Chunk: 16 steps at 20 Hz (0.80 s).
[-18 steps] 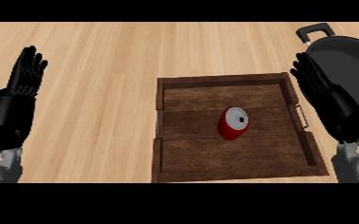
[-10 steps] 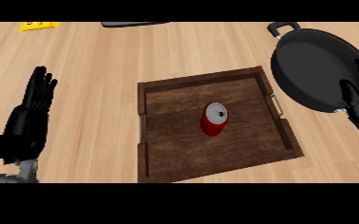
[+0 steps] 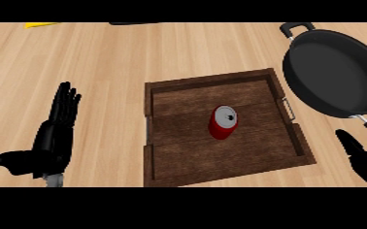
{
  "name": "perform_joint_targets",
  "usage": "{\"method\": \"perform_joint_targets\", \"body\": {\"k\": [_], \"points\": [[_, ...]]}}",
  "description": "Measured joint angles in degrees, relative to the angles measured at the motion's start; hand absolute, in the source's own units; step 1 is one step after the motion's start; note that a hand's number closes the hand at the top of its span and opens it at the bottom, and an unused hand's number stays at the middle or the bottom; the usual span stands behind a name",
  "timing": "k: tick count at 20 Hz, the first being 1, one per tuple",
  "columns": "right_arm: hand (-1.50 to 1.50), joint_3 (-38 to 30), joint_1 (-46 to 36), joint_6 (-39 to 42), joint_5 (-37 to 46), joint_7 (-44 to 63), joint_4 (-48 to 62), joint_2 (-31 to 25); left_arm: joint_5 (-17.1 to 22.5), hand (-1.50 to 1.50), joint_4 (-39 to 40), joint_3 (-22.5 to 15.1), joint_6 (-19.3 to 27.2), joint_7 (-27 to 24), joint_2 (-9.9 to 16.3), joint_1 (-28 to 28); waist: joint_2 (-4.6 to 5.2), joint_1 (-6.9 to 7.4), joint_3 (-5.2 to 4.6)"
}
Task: Pick the can from the tray and place it in the pot
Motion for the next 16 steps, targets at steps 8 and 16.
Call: {"method": "perform_joint_targets", "body": {"k": [8, 16], "points": [[-1.5, 12.9, 17.2, 0.2, 16.9, 5.0, -2.4, 7.0, -1.4, 0.0, 0.5, -2.3, -0.3, -1.4, -1.9, -0.7, 1.11, 2.53, -0.21], [-1.5, 24.2, 27.6, 10.1, 38.1, 21.2, -3.7, 11.2, -1.9, 0.0, 0.9, -3.3, -1.1, -1.9, -2.6, -1.7, 1.92, 5.26, -0.26]]}}
